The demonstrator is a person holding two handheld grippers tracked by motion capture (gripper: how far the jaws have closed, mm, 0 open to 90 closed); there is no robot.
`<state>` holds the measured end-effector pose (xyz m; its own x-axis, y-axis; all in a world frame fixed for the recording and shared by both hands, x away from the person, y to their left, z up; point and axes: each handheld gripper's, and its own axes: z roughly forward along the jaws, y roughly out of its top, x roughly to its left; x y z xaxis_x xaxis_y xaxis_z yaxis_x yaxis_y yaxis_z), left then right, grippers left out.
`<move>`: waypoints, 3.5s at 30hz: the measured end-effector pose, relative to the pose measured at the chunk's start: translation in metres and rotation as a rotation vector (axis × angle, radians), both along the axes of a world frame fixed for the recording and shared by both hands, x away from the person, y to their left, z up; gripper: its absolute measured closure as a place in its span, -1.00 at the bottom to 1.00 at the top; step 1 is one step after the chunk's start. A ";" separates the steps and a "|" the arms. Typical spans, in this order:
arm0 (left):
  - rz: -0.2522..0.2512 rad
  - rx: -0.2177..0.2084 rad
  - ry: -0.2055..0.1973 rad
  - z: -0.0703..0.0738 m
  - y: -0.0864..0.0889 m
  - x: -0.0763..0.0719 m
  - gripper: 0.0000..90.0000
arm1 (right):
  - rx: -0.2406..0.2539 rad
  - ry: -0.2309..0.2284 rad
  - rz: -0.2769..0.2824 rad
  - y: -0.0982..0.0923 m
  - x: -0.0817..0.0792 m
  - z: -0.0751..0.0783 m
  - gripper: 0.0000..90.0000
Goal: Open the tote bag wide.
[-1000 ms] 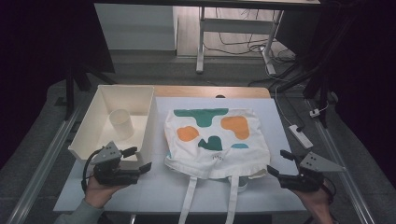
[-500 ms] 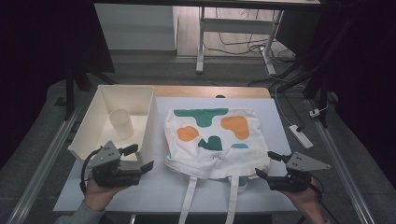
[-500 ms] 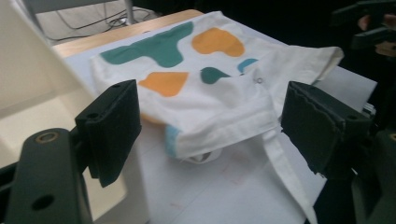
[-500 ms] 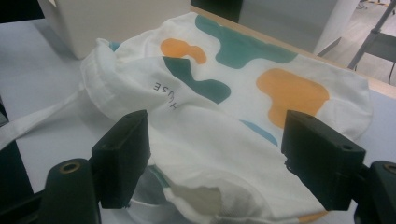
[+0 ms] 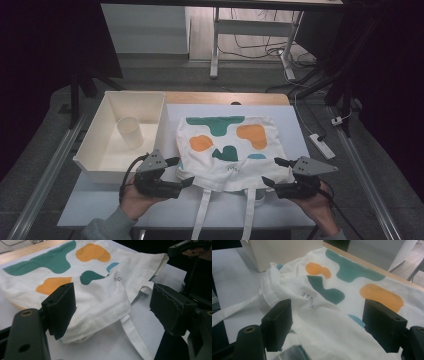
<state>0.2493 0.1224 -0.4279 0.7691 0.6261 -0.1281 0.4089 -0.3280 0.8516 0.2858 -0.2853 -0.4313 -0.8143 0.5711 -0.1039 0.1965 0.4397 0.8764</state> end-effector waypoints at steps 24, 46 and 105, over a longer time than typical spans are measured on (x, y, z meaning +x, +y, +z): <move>-0.033 0.062 0.087 -0.034 -0.040 0.047 -0.49 | -0.080 0.082 0.070 0.054 0.039 0.003 -0.42; -0.038 0.074 0.091 -0.043 -0.038 0.049 -0.46 | -0.319 0.199 0.154 0.096 0.024 -0.073 -0.32; -0.052 0.020 -0.009 -0.021 -0.029 0.030 -0.42 | -0.159 0.014 0.036 0.081 0.028 -0.016 0.97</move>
<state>0.2790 0.0931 -0.4492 0.8015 0.5880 -0.1088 0.3834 -0.3657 0.8481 0.3134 -0.2038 -0.4469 -0.8360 0.5188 -0.1789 0.1899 0.5793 0.7927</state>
